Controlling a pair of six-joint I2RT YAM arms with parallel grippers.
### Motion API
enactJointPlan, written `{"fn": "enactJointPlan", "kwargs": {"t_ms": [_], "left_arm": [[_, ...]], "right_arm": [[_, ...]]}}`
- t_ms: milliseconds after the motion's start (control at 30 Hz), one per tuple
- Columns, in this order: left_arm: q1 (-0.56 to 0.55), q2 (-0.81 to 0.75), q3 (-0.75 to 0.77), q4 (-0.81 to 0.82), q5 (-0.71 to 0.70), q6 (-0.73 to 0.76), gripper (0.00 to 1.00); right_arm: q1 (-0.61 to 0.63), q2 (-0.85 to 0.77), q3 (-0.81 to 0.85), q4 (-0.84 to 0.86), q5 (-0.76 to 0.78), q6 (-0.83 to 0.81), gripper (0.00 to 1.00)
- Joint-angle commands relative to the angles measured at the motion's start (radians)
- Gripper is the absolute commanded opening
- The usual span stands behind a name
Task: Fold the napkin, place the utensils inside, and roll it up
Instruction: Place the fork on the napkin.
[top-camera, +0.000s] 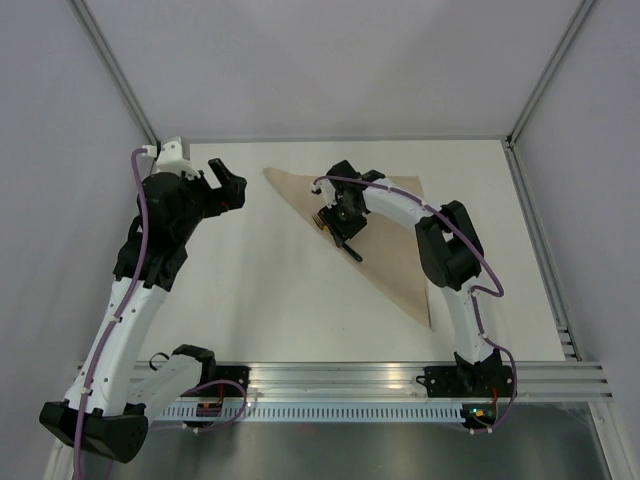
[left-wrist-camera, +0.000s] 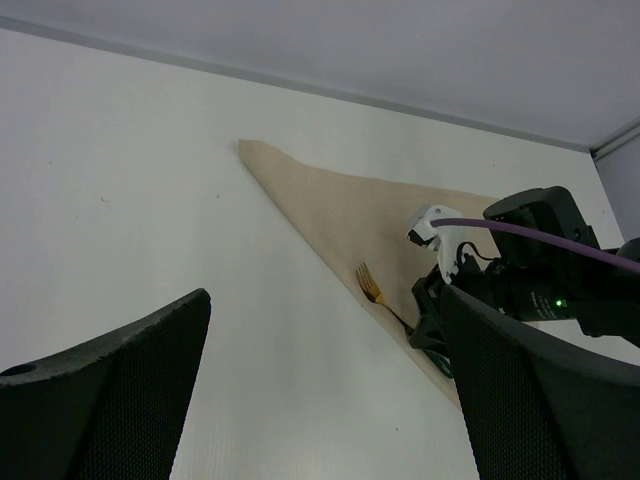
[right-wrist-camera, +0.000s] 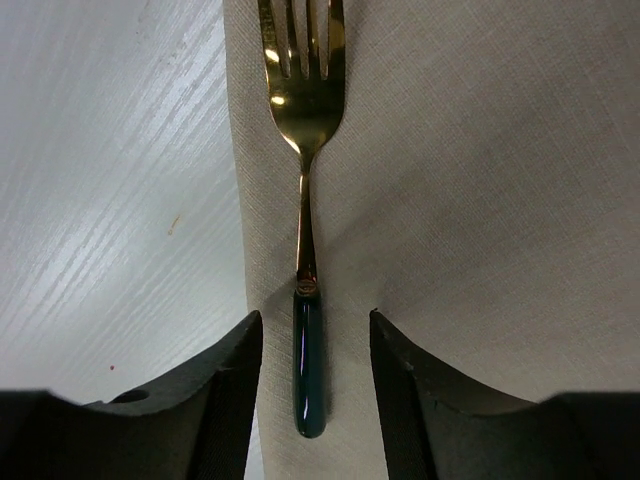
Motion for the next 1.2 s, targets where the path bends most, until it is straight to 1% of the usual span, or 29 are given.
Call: {"fn": "enactJointPlan", "kwargs": {"t_ms": [0, 200, 400, 433, 533, 600, 633, 667, 700, 733, 767, 800, 833, 867, 933, 967, 1067, 1100, 1133, 1167], "left_arm": [[0.004, -0.007, 0.030, 0.018, 0.025, 0.043, 1.00], [0.004, 0.027, 0.053, 0.014, 0.035, 0.035, 1.00], [0.003, 0.070, 0.071, 0.017, 0.063, 0.012, 1.00], [0.003, 0.079, 0.077, 0.020, 0.104, 0.008, 1.00], [0.001, 0.082, 0.087, 0.049, 0.161, -0.014, 1.00], [-0.008, 0.073, 0.052, 0.089, 0.190, -0.029, 1.00], [-0.038, 0.070, 0.032, 0.147, 0.195, -0.028, 1.00], [-0.096, 0.073, 0.007, 0.162, 0.157, -0.002, 1.00], [-0.097, 0.076, -0.002, 0.173, 0.157, 0.014, 1.00], [-0.179, 0.084, -0.014, 0.202, 0.085, 0.028, 1.00], [-0.222, 0.102, -0.045, 0.230, 0.071, 0.043, 1.00], [-0.308, 0.113, -0.063, 0.256, 0.030, 0.069, 0.99], [-0.347, 0.125, -0.083, 0.282, -0.022, 0.080, 0.99], [-0.382, 0.136, -0.129, 0.347, -0.047, 0.087, 0.98], [-0.468, 0.173, -0.177, 0.411, -0.075, 0.114, 0.97], [-0.497, 0.188, -0.212, 0.490, -0.092, 0.129, 0.96], [-0.611, 0.271, -0.254, 0.572, -0.132, 0.221, 0.94], [-0.641, 0.292, -0.260, 0.627, -0.139, 0.277, 0.93], [-0.698, 0.343, -0.265, 0.650, -0.150, 0.305, 0.93], [-0.724, 0.367, -0.265, 0.675, -0.153, 0.330, 0.92]], "right_arm": [[-0.020, -0.100, 0.035, -0.066, 0.056, 0.030, 0.54], [-0.058, -0.114, 0.075, -0.091, 0.044, 0.042, 0.55], [-0.129, -0.145, 0.077, -0.092, 0.059, 0.042, 0.56], [-0.155, -0.149, 0.077, -0.100, 0.052, 0.042, 0.56], [-0.186, -0.166, 0.110, -0.147, 0.050, 0.017, 0.56], [-0.199, -0.194, 0.132, -0.161, 0.039, 0.007, 0.56], [-0.222, -0.212, 0.120, -0.146, 0.029, 0.007, 0.56], [-0.239, -0.246, 0.094, -0.122, -0.006, 0.011, 0.57], [-0.256, -0.257, 0.091, -0.120, -0.023, 0.011, 0.57], [-0.288, -0.266, 0.089, -0.118, -0.036, 0.013, 0.57], [-0.305, -0.278, 0.087, -0.123, -0.048, 0.014, 0.57], [-0.321, -0.287, 0.083, -0.124, -0.074, 0.011, 0.57], [-0.356, -0.301, 0.071, -0.120, -0.091, 0.013, 0.56], [-0.376, -0.338, 0.025, -0.085, -0.100, 0.011, 0.56], [-0.429, -0.379, -0.024, -0.046, -0.103, 0.008, 0.57], [-0.448, -0.410, -0.055, -0.023, -0.108, 0.002, 0.57], [-0.522, -0.430, -0.074, -0.026, -0.161, 0.000, 0.58], [-0.540, -0.432, -0.075, -0.028, -0.177, 0.002, 0.58], [-0.572, -0.433, -0.077, -0.028, -0.197, 0.003, 0.57], [-0.578, -0.438, -0.087, -0.020, -0.203, 0.007, 0.57]]}}
